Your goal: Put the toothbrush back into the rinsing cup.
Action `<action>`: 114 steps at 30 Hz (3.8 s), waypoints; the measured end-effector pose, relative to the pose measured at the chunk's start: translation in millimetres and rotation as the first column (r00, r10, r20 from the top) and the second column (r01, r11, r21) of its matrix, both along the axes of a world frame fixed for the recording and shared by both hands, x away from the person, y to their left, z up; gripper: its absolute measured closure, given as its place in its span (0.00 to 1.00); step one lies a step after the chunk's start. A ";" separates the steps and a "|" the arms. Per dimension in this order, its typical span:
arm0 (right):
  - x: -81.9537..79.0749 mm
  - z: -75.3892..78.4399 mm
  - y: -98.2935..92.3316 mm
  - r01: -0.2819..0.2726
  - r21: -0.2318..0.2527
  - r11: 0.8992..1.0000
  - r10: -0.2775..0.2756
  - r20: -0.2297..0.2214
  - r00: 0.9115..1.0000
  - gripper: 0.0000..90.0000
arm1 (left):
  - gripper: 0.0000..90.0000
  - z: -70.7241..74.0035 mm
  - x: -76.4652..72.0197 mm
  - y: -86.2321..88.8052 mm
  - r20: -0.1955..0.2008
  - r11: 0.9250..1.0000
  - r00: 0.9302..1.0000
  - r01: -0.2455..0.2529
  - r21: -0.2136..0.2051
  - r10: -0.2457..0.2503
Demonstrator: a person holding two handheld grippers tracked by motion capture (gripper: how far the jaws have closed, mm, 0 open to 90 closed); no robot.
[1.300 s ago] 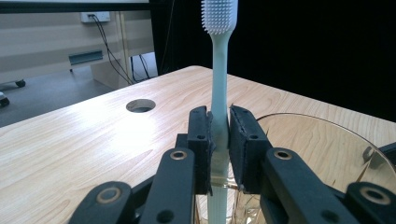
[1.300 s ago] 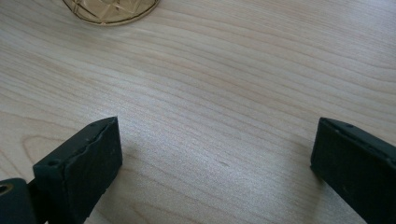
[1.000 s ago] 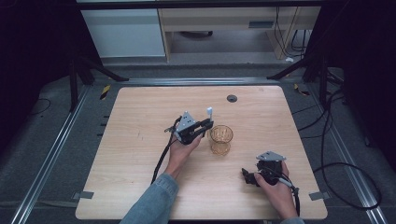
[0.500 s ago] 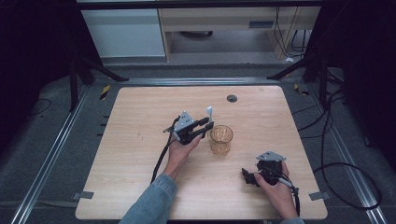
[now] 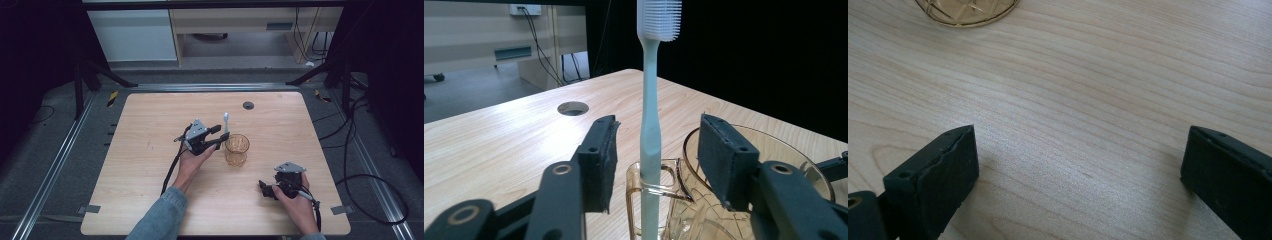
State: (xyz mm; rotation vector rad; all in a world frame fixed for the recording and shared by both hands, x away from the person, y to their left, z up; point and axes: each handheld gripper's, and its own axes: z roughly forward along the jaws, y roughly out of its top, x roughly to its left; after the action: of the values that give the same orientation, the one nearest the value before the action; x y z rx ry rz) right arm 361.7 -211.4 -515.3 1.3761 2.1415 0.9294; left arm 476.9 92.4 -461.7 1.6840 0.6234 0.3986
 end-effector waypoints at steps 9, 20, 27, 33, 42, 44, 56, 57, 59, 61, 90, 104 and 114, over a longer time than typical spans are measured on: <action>0.0 0.0 0.0 0.000 0.000 1.000 0.000 0.000 1.000 0.03 | 0.45 6.6 -3.2 4.5 -0.003 1.000 1.000 -0.001 0.007 0.001; 0.0 0.0 0.0 0.000 0.000 1.000 0.000 0.000 1.000 0.03 | 0.28 11.9 -8.4 13.4 -0.030 0.997 1.000 0.000 0.078 0.002; 0.0 0.0 0.0 0.000 -0.001 1.000 0.000 0.000 1.000 0.03 | 0.19 18.0 -14.9 23.2 -0.026 0.991 0.999 -0.025 0.133 0.029; 0.0 0.0 0.0 0.000 0.000 1.000 0.000 0.000 1.000 0.03 | 0.15 25.8 -20.8 35.9 -0.035 0.984 0.999 -0.033 0.173 0.039; 0.0 0.0 0.0 0.000 0.000 1.000 0.000 0.000 1.000 0.03 | 0.11 27.1 -31.3 53.8 -0.106 0.943 0.991 -0.046 0.329 0.086; 0.0 0.0 0.0 0.000 -0.001 1.000 0.000 0.001 1.000 0.03 | 0.11 26.6 -34.2 58.4 -0.117 0.933 0.988 -0.053 0.355 0.100; 0.0 0.0 0.0 0.000 0.000 1.000 0.000 0.000 1.000 0.03 | 0.08 24.1 -52.4 80.9 -0.165 0.880 0.973 -0.068 0.469 0.164; 0.0 0.0 0.0 0.000 0.000 1.000 0.000 0.000 1.000 0.03 | 0.08 23.3 -54.5 82.7 -0.167 0.875 0.972 -0.067 0.480 0.166; 0.0 0.0 0.0 0.000 0.000 1.000 0.000 0.000 1.000 0.03 | 0.08 21.0 -58.4 86.9 -0.174 0.867 0.970 -0.064 0.495 0.171; 0.0 0.0 0.0 0.000 0.000 1.000 0.000 0.000 1.000 0.03 | 0.08 17.5 -61.5 91.8 -0.185 0.857 0.967 -0.059 0.511 0.177; -0.2 0.0 0.1 0.000 -0.001 1.000 0.000 0.001 1.000 0.03 | 0.06 -27.9 -70.9 162.1 -0.313 0.774 0.894 -0.058 0.630 0.321; -0.1 -0.1 0.0 0.000 -0.003 1.000 0.000 0.001 1.000 0.03 | 0.03 -36.7 -64.9 175.3 -0.330 0.815 0.882 -0.097 0.572 0.336; -0.1 -0.1 0.0 0.000 -0.003 1.000 0.000 0.001 1.000 0.03 | 0.00 -47.0 -68.5 184.0 -0.265 0.856 0.915 -0.142 0.497 0.305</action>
State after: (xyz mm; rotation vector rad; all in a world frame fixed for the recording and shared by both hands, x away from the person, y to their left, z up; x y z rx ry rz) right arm 361.6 -211.4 -515.4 1.3740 2.1411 0.9263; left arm 408.4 276.4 -508.6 2.1776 1.0518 0.4604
